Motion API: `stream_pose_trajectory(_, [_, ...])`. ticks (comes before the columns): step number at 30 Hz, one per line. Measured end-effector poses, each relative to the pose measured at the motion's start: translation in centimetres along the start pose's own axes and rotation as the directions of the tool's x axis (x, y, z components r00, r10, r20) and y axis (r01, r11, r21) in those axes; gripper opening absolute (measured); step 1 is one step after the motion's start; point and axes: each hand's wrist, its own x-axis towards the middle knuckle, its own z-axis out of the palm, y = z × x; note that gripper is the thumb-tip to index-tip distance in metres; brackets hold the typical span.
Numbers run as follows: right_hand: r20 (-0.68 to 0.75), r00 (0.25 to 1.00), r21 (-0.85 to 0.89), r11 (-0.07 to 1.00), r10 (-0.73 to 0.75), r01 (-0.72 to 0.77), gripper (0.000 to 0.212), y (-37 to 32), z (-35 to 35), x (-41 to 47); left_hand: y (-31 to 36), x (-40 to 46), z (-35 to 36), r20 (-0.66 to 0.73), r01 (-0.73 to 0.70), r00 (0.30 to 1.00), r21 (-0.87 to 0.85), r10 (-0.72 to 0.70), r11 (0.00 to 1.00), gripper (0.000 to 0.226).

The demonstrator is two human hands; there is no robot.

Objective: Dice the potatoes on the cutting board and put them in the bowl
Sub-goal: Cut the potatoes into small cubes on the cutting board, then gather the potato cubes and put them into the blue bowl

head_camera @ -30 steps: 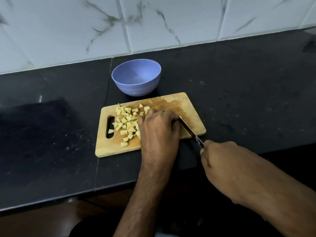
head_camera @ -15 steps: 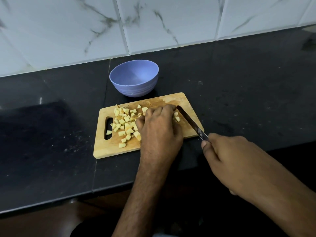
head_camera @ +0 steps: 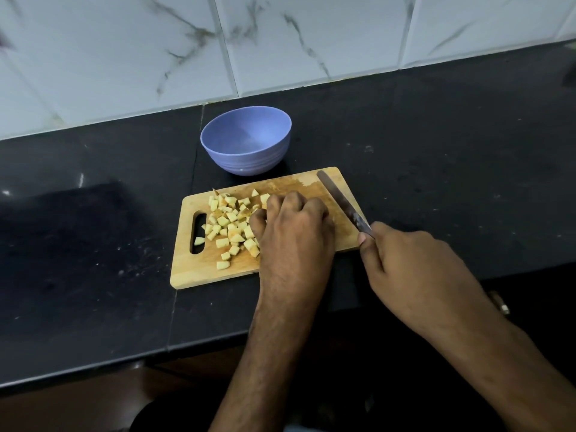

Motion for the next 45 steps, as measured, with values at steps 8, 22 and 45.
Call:
stream_pose_trajectory(8, [-0.027, 1.000, -0.058, 0.998, -0.009, 0.007, 0.033, -0.7, 0.3, -0.3, -0.8, -1.1, -0.9, 0.050, 0.078, 0.996, -0.137, -0.071, 0.988, 0.014])
stream_pose_trajectory(22, [-0.091, 0.995, -0.071, 0.997, -0.036, 0.029, 0.035, -0.4, 0.4, -0.4, -5.3, -0.9, -3.5, -0.242, 0.160, 0.935, -0.368, -0.261, 0.916, 0.012])
stream_pose_trajectory(45, [-0.154, 0.988, 0.034, 0.999, -0.027, 0.033, 0.029, -2.6, -0.8, 1.0, -6.4, -1.8, -3.2, -0.241, 0.231, 0.911, -0.372, -0.333, 0.899, 0.021])
